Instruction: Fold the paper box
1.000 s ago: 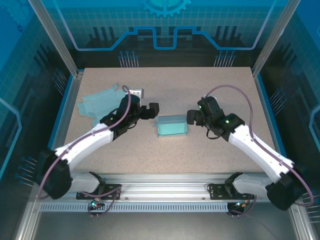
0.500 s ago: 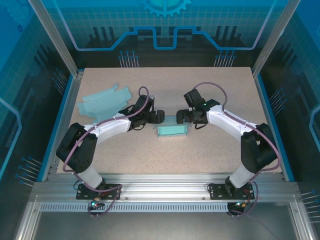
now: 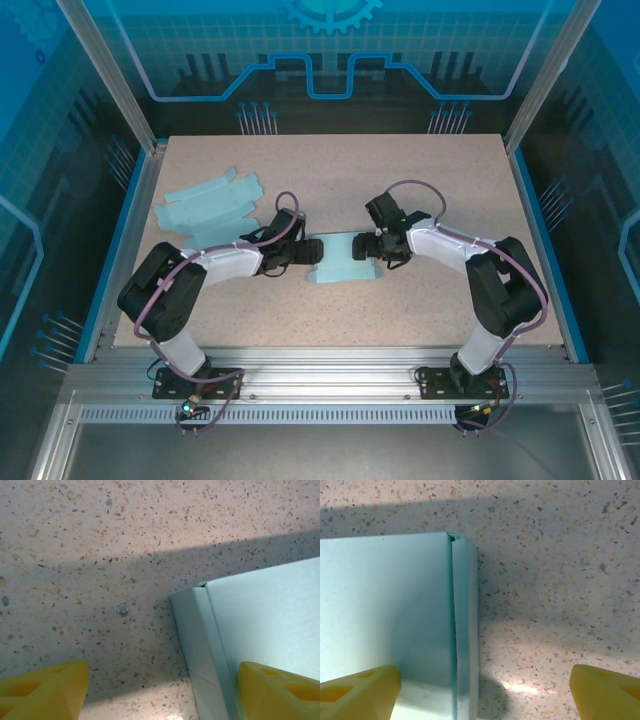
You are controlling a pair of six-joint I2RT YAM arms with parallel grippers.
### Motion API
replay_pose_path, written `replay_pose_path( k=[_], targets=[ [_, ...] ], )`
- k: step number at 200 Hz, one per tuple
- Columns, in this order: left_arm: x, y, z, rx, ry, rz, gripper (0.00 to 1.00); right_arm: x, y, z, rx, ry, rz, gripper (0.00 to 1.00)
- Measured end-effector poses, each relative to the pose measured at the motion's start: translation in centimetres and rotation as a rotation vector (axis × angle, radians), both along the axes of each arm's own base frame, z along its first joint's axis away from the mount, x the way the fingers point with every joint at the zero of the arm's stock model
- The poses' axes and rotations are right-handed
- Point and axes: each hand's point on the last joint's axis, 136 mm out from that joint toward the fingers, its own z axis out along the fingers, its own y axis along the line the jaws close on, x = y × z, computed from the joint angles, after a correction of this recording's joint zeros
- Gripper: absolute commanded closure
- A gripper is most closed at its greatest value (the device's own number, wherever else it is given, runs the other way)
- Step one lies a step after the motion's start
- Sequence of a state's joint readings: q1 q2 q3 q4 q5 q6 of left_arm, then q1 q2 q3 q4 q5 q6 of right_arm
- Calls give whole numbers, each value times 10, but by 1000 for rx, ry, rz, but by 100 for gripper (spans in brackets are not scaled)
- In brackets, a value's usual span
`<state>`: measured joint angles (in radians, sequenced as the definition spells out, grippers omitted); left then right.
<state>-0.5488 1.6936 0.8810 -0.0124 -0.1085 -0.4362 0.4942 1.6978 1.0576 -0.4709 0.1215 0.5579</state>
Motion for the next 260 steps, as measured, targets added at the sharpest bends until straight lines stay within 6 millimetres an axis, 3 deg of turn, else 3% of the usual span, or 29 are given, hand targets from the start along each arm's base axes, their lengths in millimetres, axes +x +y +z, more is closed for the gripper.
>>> replay_pose_path(
  k=[75,112,141,185,205,260],
  targets=[
    [-5,0,3,-31,-7,2,26,-5,2,4,25,-21,4,13],
    [-9,-6,21,-87,-24,-17,29,-15,0,23,55,-66,19,8],
    [-4,-11,24,-100,-20,-22,33,-19,1,36,110,-110,26,3],
    [-2,-9,3,-94,37,-13,47,-34,-9,11,218,-55,-11,0],
    [2,-8,4,-118,35,-5,51,-38,-9,2,283,-30,-30,1],
    [8,-6,5,-180,31,15,72,-25,19,-2,460,-17,-6,2]
  ],
)
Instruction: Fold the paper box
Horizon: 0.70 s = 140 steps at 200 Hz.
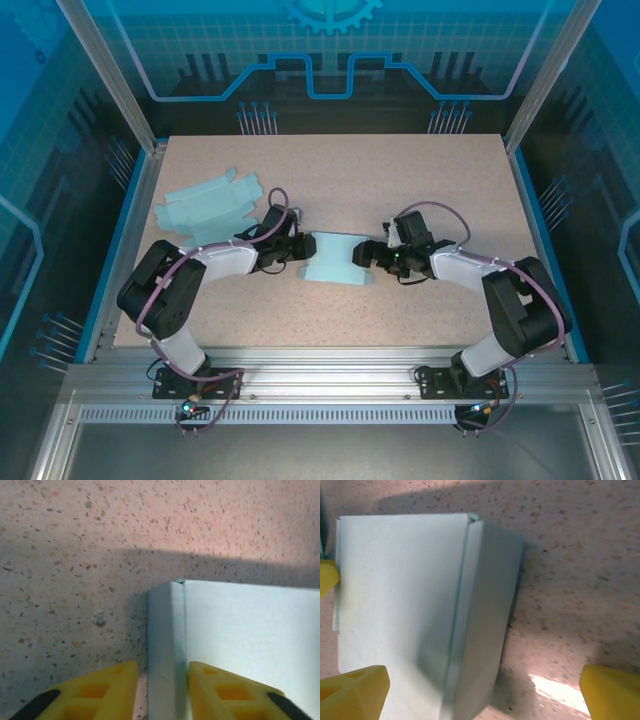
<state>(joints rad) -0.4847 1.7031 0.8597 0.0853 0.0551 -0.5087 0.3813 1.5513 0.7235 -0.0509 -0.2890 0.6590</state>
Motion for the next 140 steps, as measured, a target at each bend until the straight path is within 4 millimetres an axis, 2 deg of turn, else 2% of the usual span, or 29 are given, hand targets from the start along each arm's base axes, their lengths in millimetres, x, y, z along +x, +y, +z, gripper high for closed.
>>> replay_pose_path(
  k=[20,56,121,140],
  targets=[
    [3,4,0,-34,2,17,77,3,7,-1,43,6,5,3],
    [5,6,1,-67,2,30,77,7,17,-1,109,7,12,5],
    [5,4,0,-89,2,24,77,15,36,5,262,-1,20,18],
    [6,6,1,-91,-2,29,77,15,37,5,285,-5,16,19]
  ],
)
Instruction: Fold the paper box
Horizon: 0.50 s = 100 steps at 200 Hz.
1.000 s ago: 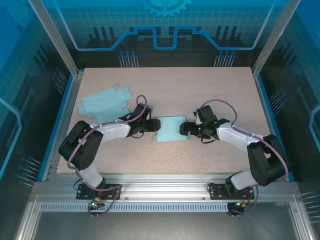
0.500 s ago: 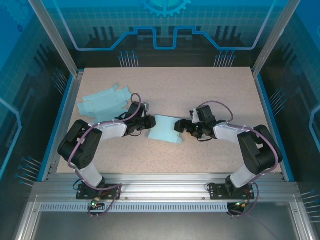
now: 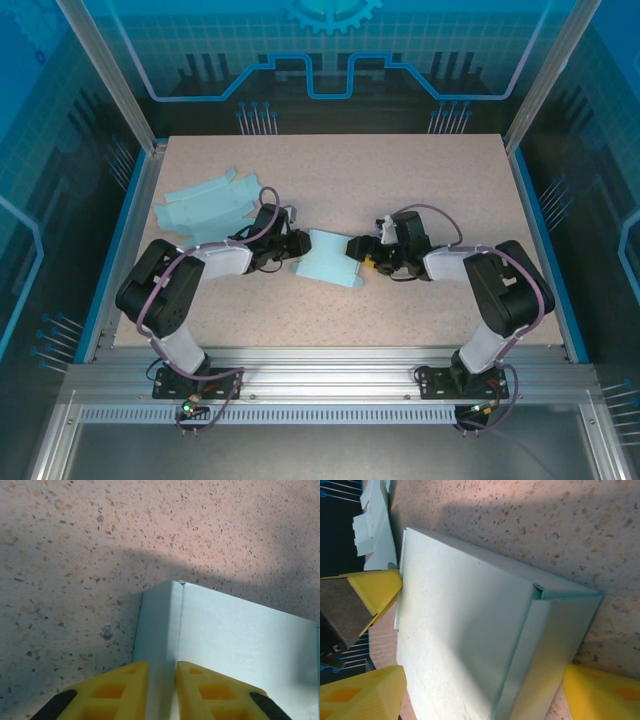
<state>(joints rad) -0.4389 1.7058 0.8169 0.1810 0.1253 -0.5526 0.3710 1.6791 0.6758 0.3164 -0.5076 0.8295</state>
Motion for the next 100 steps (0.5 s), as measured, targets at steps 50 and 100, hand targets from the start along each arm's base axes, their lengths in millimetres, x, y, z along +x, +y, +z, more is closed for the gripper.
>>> replay_pose_path(
  k=[50,100],
  targets=[
    [4,2,2,-14,-7,18,88,-2,3,3,42,2,-4,17],
    [9,7,1,-40,-6,40,90,-1,2,9,27,-20,-19,15]
  ],
)
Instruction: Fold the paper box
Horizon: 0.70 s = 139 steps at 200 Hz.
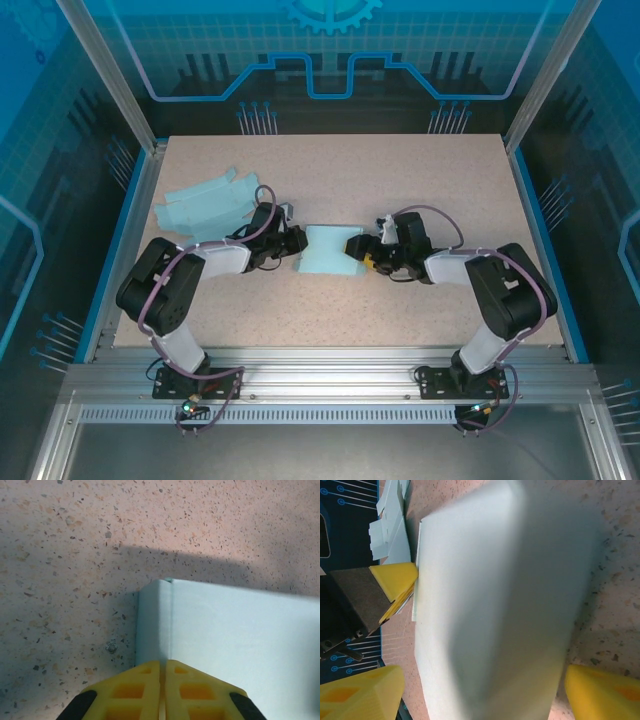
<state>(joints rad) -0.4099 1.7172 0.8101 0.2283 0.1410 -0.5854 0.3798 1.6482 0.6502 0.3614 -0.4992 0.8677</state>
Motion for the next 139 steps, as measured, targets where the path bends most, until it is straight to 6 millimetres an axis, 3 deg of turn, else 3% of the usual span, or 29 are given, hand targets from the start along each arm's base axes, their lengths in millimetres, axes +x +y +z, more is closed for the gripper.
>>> replay_pose_path(
  k=[75,139],
  targets=[
    [0,2,-1,-18,5,6,91,-5,-1,-2,-63,-11,-3,16],
    [0,1,-1,-21,5,5,89,14,16,15,-4,-60,33,28]
  ],
)
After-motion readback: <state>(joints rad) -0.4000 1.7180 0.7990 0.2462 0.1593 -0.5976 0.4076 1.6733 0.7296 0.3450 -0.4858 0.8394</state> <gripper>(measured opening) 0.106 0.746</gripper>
